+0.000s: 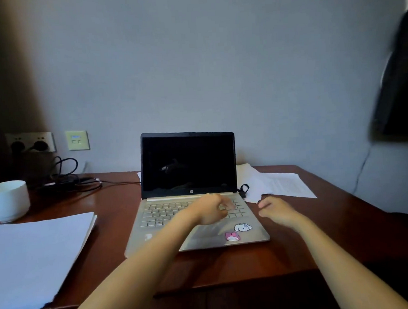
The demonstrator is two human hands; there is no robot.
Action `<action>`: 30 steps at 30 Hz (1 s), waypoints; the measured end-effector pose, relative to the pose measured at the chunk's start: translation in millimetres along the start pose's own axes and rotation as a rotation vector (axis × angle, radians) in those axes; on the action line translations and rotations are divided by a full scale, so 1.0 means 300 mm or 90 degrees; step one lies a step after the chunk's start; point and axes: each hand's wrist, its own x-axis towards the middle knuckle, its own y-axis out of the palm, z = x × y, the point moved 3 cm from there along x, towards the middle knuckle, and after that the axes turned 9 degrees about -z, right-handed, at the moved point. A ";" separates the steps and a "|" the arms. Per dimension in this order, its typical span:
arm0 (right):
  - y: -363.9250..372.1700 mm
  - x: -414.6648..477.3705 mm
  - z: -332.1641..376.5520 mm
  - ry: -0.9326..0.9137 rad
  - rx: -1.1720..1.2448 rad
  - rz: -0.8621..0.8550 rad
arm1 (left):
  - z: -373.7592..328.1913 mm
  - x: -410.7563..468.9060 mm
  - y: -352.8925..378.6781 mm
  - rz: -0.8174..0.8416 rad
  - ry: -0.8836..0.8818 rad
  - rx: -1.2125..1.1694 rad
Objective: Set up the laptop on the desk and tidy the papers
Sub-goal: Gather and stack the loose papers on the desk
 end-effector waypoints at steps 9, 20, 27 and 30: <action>-0.089 0.013 -0.163 0.049 -0.129 0.015 | -0.113 0.131 0.118 0.021 0.052 0.024; 0.000 0.017 -0.253 -0.012 -0.299 -0.098 | -0.169 0.271 0.285 0.132 0.044 0.251; -0.002 0.106 -0.282 -0.019 -0.277 -0.106 | -0.172 0.408 0.381 0.156 -0.048 0.352; -0.005 0.144 -0.293 -0.014 -0.268 -0.112 | -0.164 0.471 0.394 0.147 -0.086 0.389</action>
